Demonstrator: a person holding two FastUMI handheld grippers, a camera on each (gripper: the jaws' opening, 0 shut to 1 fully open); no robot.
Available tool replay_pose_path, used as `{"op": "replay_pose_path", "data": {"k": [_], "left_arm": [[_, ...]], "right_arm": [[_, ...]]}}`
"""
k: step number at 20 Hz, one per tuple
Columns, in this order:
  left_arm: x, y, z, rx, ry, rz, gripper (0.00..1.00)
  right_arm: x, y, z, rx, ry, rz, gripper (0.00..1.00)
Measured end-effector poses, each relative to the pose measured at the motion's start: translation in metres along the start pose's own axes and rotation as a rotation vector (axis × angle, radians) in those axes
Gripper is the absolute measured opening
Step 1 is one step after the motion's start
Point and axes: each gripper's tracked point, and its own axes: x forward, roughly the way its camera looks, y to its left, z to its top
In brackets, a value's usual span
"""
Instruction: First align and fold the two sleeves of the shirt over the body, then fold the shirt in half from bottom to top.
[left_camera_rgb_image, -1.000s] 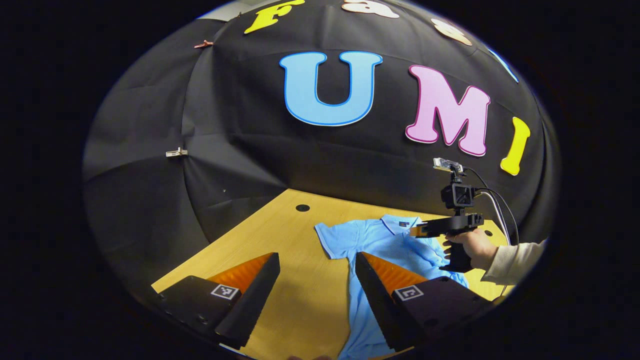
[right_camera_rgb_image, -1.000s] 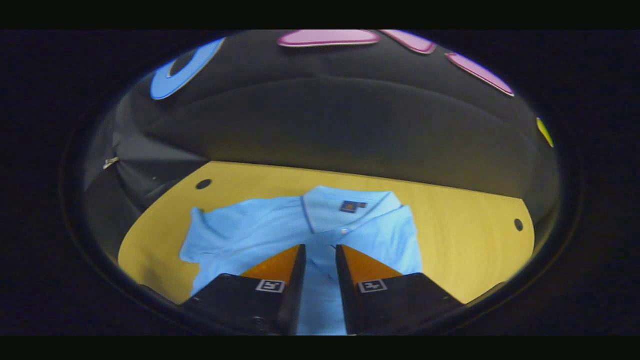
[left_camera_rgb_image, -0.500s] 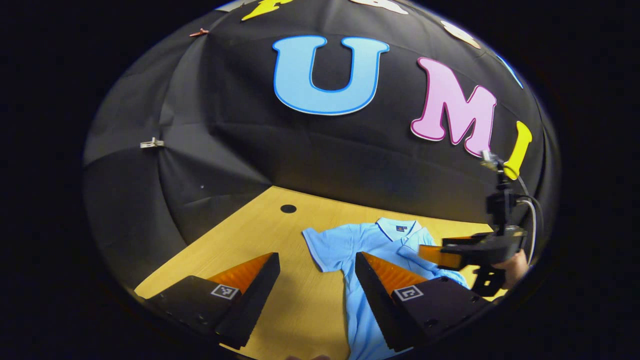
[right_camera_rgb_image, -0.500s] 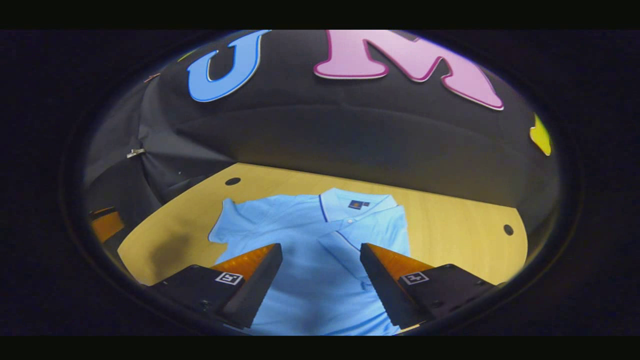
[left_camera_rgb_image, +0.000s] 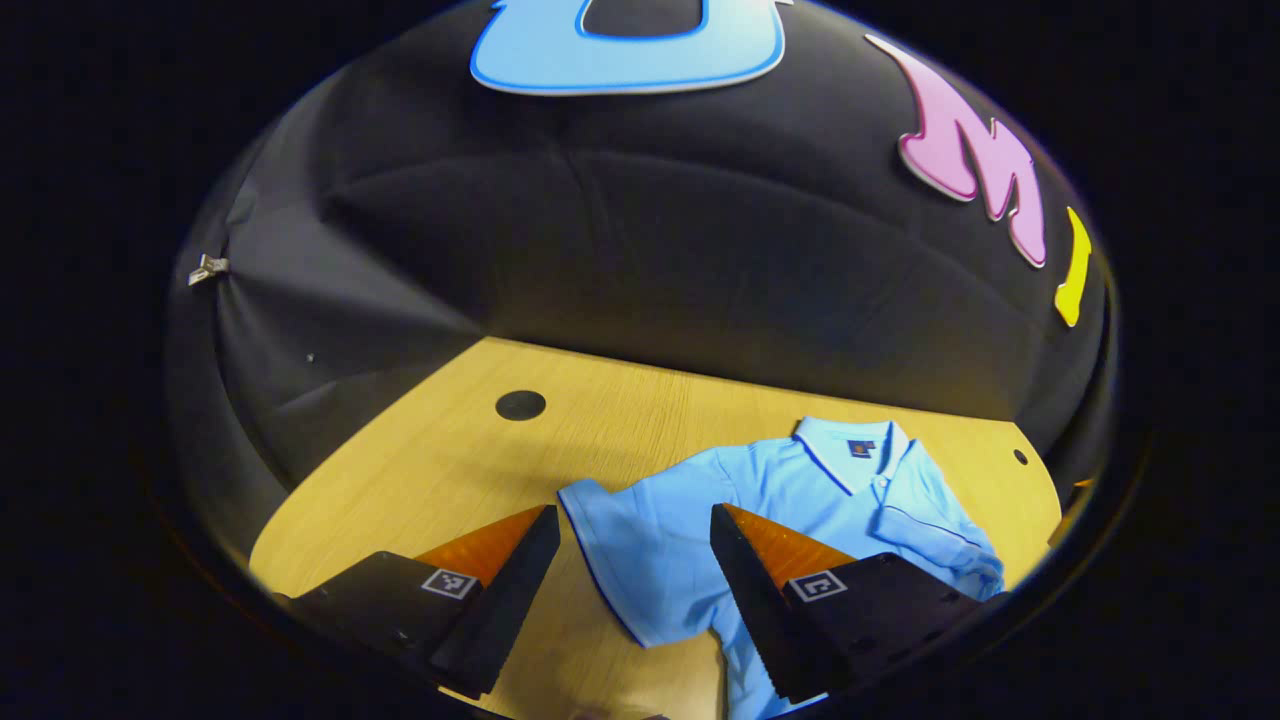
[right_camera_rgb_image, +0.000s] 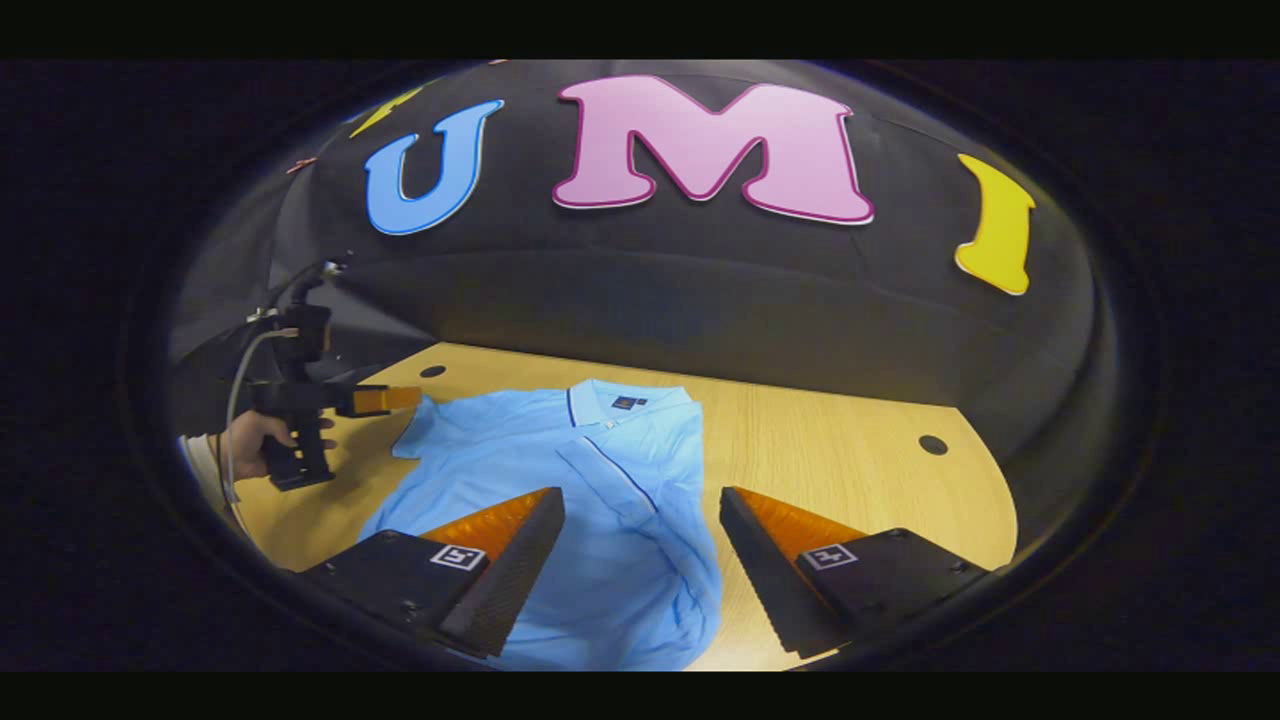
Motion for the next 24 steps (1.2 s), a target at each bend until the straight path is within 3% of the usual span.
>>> {"op": "replay_pose_path", "data": {"k": [2, 4, 7, 9, 11, 12, 16, 24], "left_arm": [[0.026, 0.001, -0.01, 0.0, 0.039, 0.0, 1.0], [0.046, 0.004, -0.022, 0.022, 0.093, 0.014, 0.97], [0.058, 0.007, -0.03, 0.109, 0.114, 0.053, 0.98], [0.059, -0.002, -0.028, 0.129, 0.115, 0.032, 0.93], [0.061, -0.009, -0.029, 0.137, 0.12, 0.014, 0.79], [0.061, -0.013, -0.029, 0.145, 0.121, 0.001, 0.58], [0.063, -0.022, -0.026, 0.171, 0.105, 0.02, 0.1], [0.054, -0.068, -0.008, 0.153, 0.074, -0.031, 0.06]], "right_arm": [[-0.006, -0.01, -0.008, 0.016, 0.004, -0.014, 0.98], [-0.013, -0.021, -0.021, 0.045, 0.026, -0.033, 0.96], [-0.018, -0.027, -0.032, 0.129, 0.043, -0.047, 0.98], [-0.017, -0.032, -0.036, 0.159, 0.047, -0.054, 0.98], [-0.016, -0.039, -0.04, 0.154, 0.055, -0.067, 0.95], [-0.015, -0.042, -0.041, 0.154, 0.055, -0.072, 0.99], [-0.013, -0.056, -0.049, 0.156, 0.07, -0.106, 1.0], [-0.027, -0.064, -0.066, 0.166, 0.09, -0.12, 1.0]]}}
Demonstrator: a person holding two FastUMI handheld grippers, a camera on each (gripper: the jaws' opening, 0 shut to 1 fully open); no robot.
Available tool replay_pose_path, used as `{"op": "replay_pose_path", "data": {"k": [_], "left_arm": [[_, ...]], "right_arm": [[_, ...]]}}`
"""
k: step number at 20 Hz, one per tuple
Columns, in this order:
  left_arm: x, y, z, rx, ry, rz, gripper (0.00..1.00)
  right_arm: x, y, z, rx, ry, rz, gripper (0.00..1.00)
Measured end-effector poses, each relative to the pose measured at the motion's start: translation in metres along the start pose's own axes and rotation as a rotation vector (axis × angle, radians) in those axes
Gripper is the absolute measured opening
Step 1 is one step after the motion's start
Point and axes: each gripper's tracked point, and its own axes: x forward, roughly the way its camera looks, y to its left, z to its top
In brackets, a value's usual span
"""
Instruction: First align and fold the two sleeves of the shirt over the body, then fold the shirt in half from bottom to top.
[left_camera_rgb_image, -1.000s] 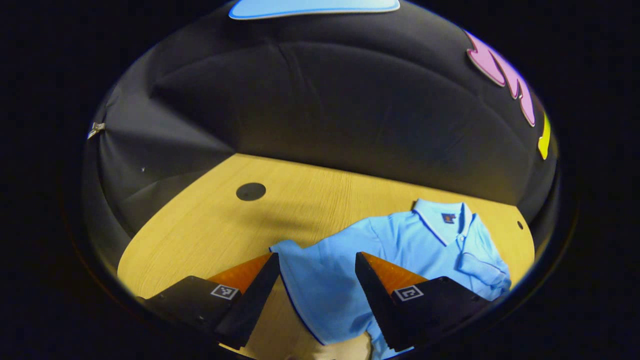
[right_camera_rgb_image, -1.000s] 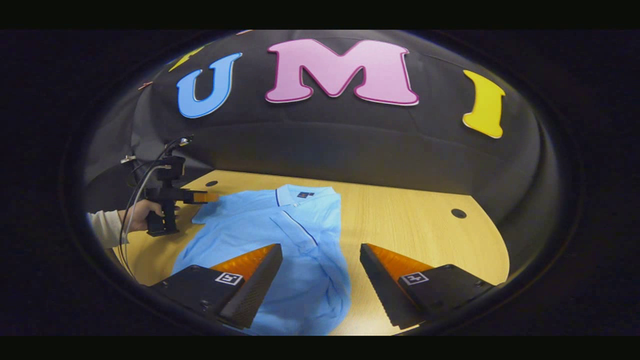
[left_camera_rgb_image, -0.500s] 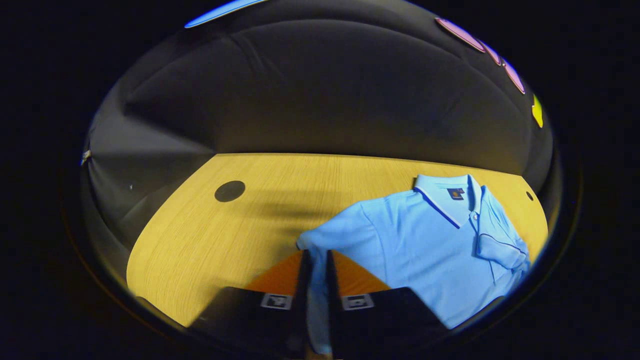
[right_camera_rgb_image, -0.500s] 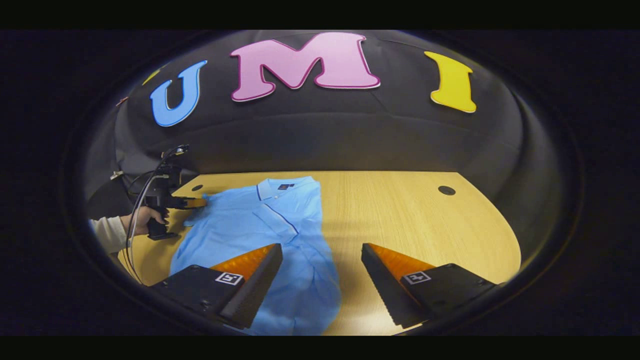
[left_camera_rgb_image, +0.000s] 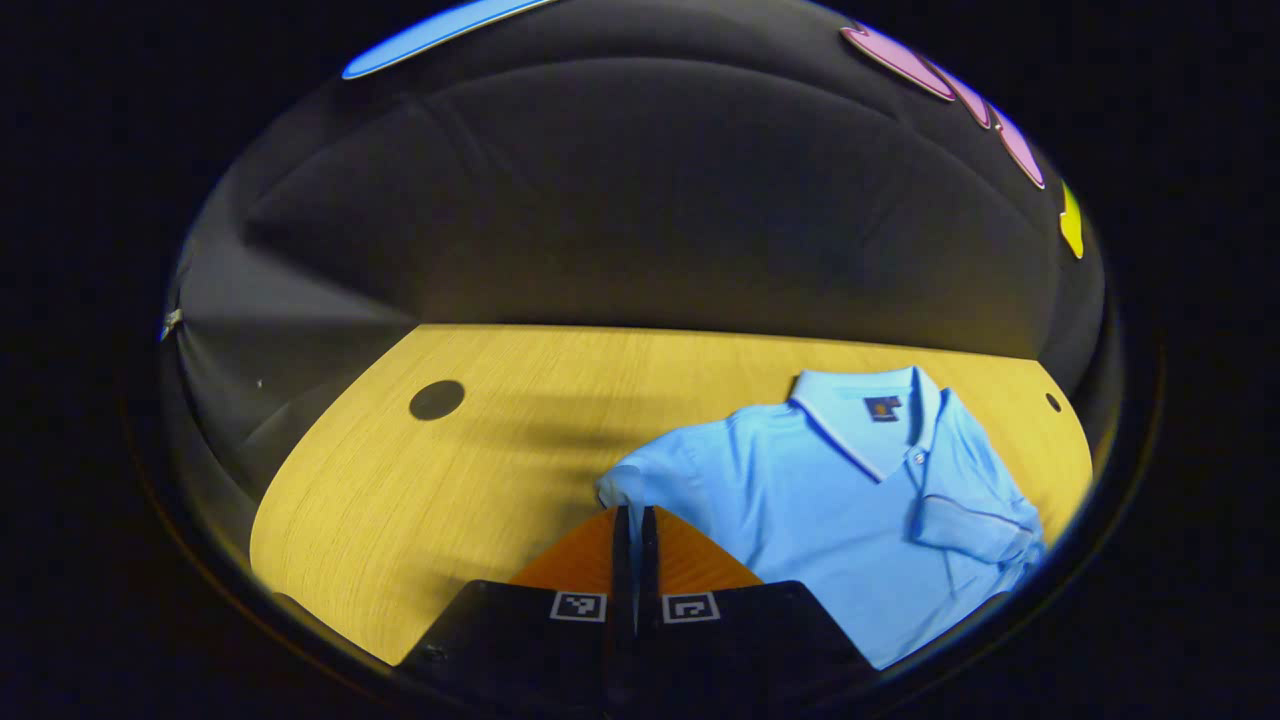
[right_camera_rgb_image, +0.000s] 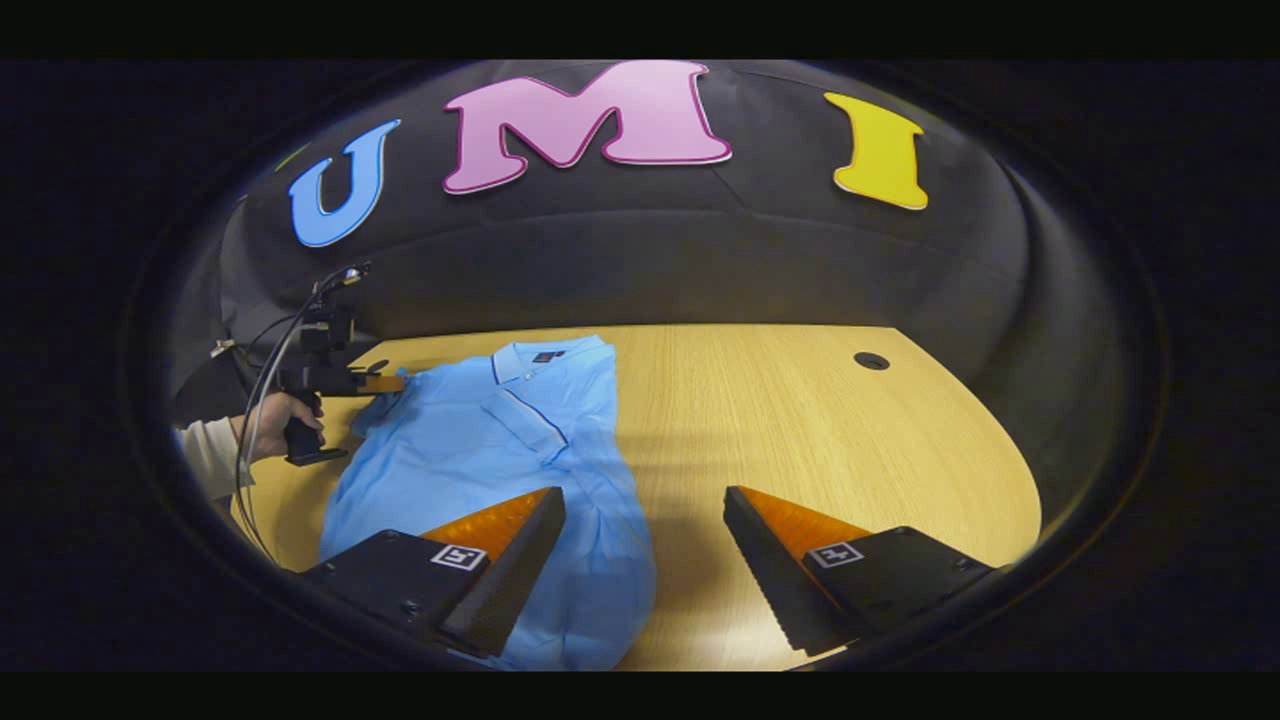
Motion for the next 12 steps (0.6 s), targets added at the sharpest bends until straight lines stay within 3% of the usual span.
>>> {"op": "replay_pose_path", "data": {"k": [6, 10, 11, 12], "left_arm": [[-0.023, -0.087, 0.036, -0.014, -0.048, -0.143, 0.06], [-0.043, -0.153, 0.043, -0.062, -0.062, -0.291, 0.06], [-0.049, -0.164, 0.041, -0.069, -0.059, -0.32, 0.09], [-0.059, -0.173, 0.042, -0.072, -0.064, -0.353, 0.27]], "right_arm": [[-0.013, -0.008, -0.006, 0.015, -0.005, -0.007, 1.0], [-0.026, -0.013, -0.012, 0.03, -0.006, -0.021, 1.0], [-0.032, -0.016, -0.015, 0.034, -0.006, -0.024, 1.0], [-0.036, -0.018, -0.018, 0.035, -0.007, -0.029, 1.0]]}}
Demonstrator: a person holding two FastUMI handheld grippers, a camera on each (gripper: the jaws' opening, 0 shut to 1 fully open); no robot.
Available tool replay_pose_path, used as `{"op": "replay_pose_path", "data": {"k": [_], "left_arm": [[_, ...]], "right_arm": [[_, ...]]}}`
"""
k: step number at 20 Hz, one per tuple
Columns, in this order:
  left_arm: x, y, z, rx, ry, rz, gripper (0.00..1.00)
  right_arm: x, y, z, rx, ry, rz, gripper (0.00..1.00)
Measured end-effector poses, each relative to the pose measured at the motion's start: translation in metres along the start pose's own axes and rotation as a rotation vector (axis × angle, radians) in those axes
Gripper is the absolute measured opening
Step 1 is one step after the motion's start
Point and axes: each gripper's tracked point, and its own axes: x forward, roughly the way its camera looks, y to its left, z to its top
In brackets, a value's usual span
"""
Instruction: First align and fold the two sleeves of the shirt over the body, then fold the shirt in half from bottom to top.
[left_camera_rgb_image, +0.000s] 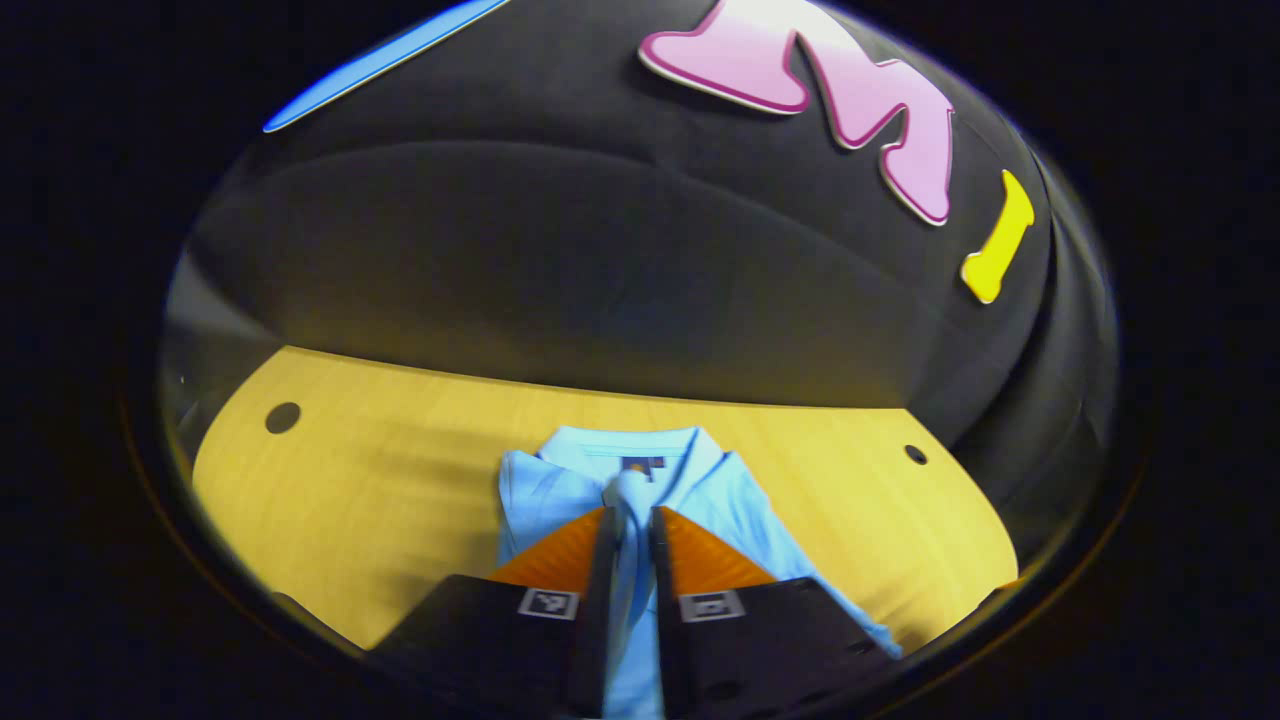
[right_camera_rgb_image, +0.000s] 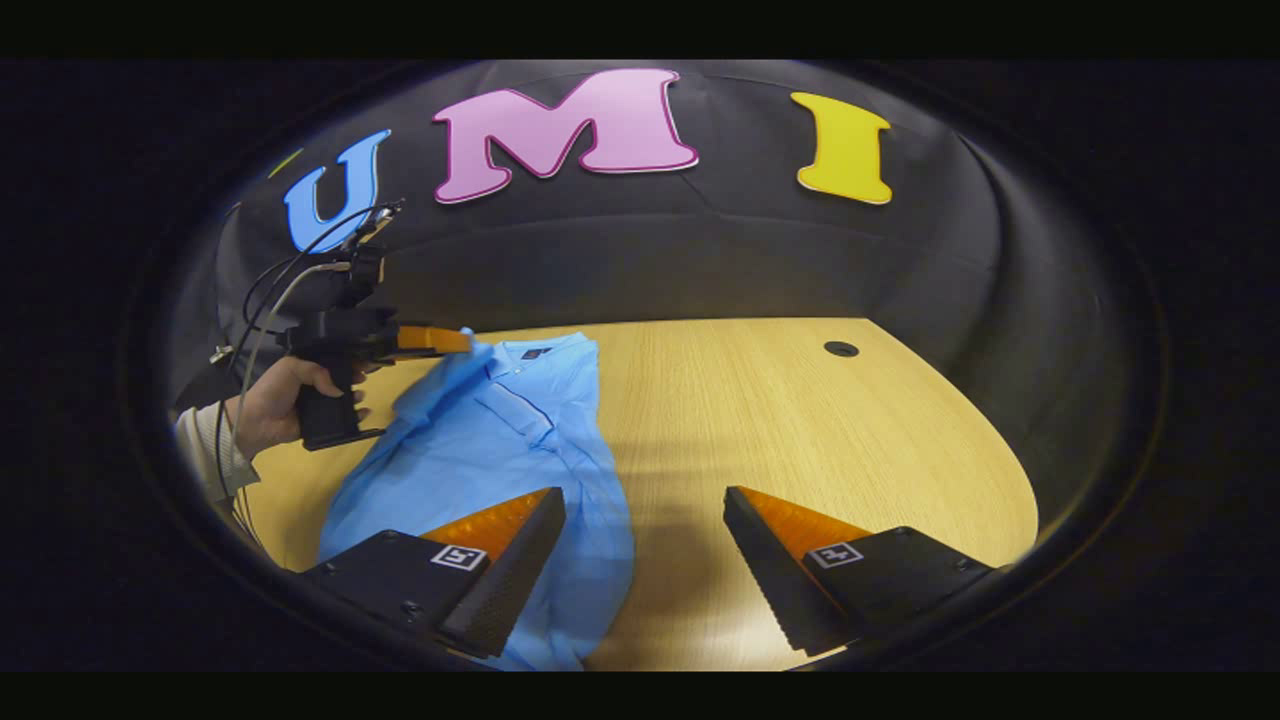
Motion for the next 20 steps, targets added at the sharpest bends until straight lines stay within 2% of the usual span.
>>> {"op": "replay_pose_path", "data": {"k": [3, 4, 7, 10, 16, 20], "left_arm": [[-0.018, -0.01, 0.001, 0.04, -0.044, -0.02, 0.82], [-0.029, -0.01, 0.001, 0.055, -0.053, -0.016, 0.96], [-0.074, -0.003, -0.009, 0.078, -0.068, 0.005, 0.97], [-0.143, 0.004, -0.043, 0.055, -0.039, 0.031, 0.97], [-0.273, 0.011, -0.165, 0.014, 0.122, 0.11, 0.97], [-0.305, 0.007, -0.232, 0.081, 0.214, 0.153, 0.97]], "right_arm": [[-0.015, -0.002, -0.008, 0.02, 0.004, -0.01, 1.0], [-0.021, 0.001, -0.01, 0.041, 0.002, -0.001, 1.0], [-0.039, 0.007, -0.016, 0.052, -0.008, 0.005, 0.98], [-0.056, 0.015, -0.033, 0.045, 0.008, 0.013, 0.98], [-0.093, 0.046, -0.112, 0.048, 0.158, 0.076, 0.99], [-0.115, 0.059, -0.148, 0.016, 0.212, 0.088, 0.98]]}}
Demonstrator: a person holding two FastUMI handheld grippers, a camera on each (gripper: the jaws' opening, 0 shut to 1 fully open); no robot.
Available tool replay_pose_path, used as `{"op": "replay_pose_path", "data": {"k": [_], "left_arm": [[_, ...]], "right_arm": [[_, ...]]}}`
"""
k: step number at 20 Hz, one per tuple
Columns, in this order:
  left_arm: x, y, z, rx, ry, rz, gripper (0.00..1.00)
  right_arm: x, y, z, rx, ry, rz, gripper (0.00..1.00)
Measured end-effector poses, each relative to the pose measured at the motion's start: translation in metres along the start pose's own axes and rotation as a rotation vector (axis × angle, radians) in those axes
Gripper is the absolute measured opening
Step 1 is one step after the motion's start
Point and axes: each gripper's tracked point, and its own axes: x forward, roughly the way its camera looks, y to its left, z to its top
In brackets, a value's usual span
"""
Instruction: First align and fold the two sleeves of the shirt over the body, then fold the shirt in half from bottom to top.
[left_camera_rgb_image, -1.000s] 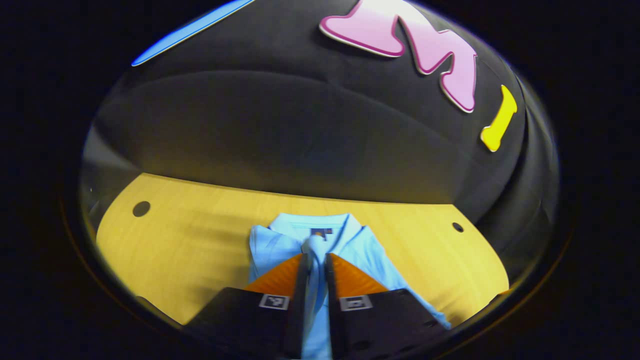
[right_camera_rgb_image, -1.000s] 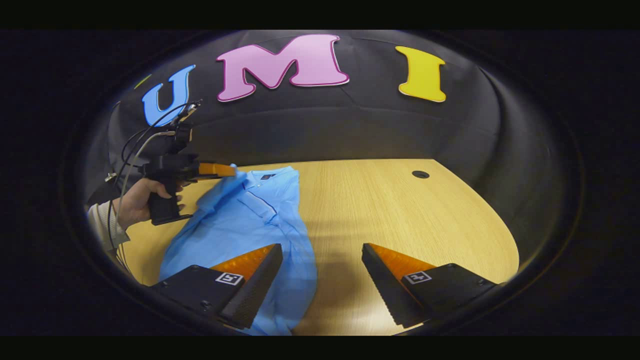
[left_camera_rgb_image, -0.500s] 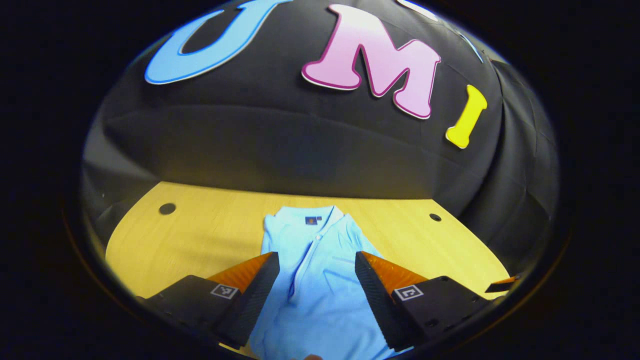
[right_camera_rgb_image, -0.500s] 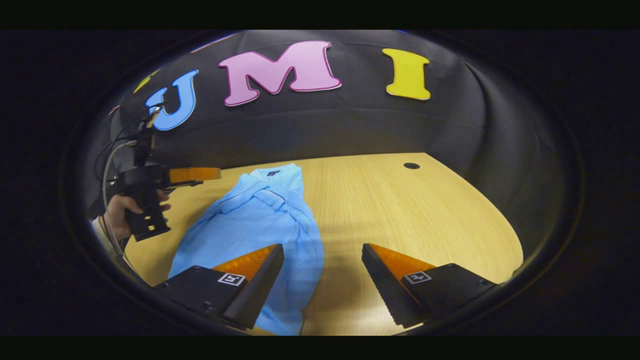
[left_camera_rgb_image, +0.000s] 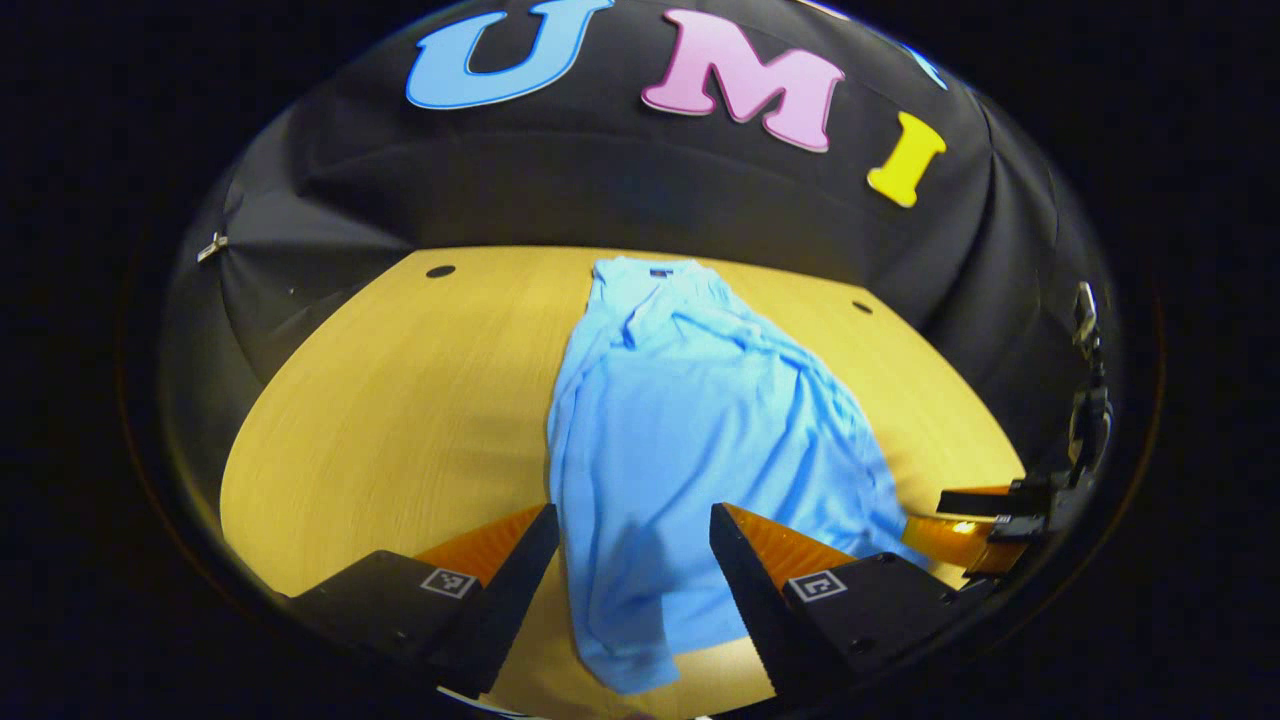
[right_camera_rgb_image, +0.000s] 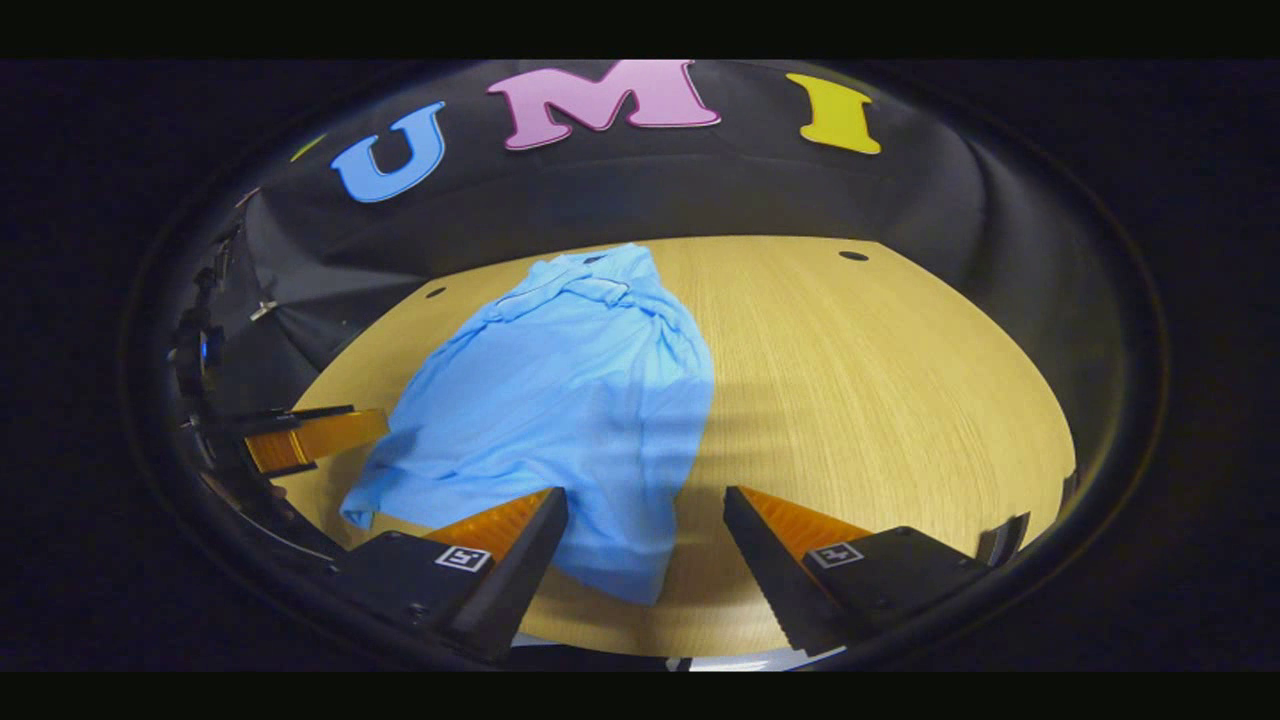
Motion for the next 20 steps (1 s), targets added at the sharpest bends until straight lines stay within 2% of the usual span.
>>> {"op": "replay_pose_path", "data": {"k": [2, 6, 9, 10, 11, 13, 14, 15, 16, 18, 19, 20], "left_arm": [[-0.003, -0.006, -0.018, 0.025, 0.019, 0.01, 0.97], [-0.005, -0.006, -0.044, 0.004, 0.069, 0.048, 0.97], [-0.001, 0.004, -0.06, 0.013, 0.107, 0.095, 0.97], [0.002, 0.005, -0.061, 0.042, 0.115, 0.092, 0.99], [-0.002, 0.002, -0.06, 0.06, 0.116, 0.086, 0.93], [0.001, -0.002, -0.06, 0.066, 0.136, 0.072, 0.91], [0.002, -0.003, -0.06, 0.063, 0.148, 0.069, 0.84], [0.004, -0.004, -0.058, 0.067, 0.143, 0.063, 0.83], [0.006, -0.006, -0.056, 0.064, 0.139, 0.059, 0.68], [0.005, -0.012, -0.056, 0.064, 0.141, 0.046, 0.37], [0.005, -0.013, -0.057, 0.07, 0.142, 0.046, 0.28], [0.004, -0.014, -0.056, 0.072, 0.147, 0.047, 0.21]], "right_arm": [[0.0, 0.003, -0.012, -0.002, 0.016, -0.001, 0.98], [0.007, 0.005, -0.028, 0.005, 0.047, -0.009, 0.98], [0.01, 0.007, -0.024, -0.047, 0.025, -0.008, 0.98], [0.012, 0.004, -0.028, -0.074, 0.044, -0.028, 0.92], [0.012, -0.001, -0.026, -0.107, 0.046, -0.052, 0.9], [0.016, 0.003, -0.027, -0.121, 0.075, -0.044, 0.8], [0.016, 0.006, -0.03, -0.115, 0.104, -0.032, 0.76], [0.017, 0.009, -0.028, -0.109, 0.116, -0.023, 0.65], [0.018, 0.011, -0.027, -0.106, 0.127, -0.008, 0.47], [0.021, 0.017, -0.028, -0.103, 0.153, 0.021, 0.19], [0.02, 0.017, -0.028, -0.103, 0.167, 0.029, 0.12], [0.022, 0.018, -0.028, -0.107, 0.18, 0.042, 0.21]]}}
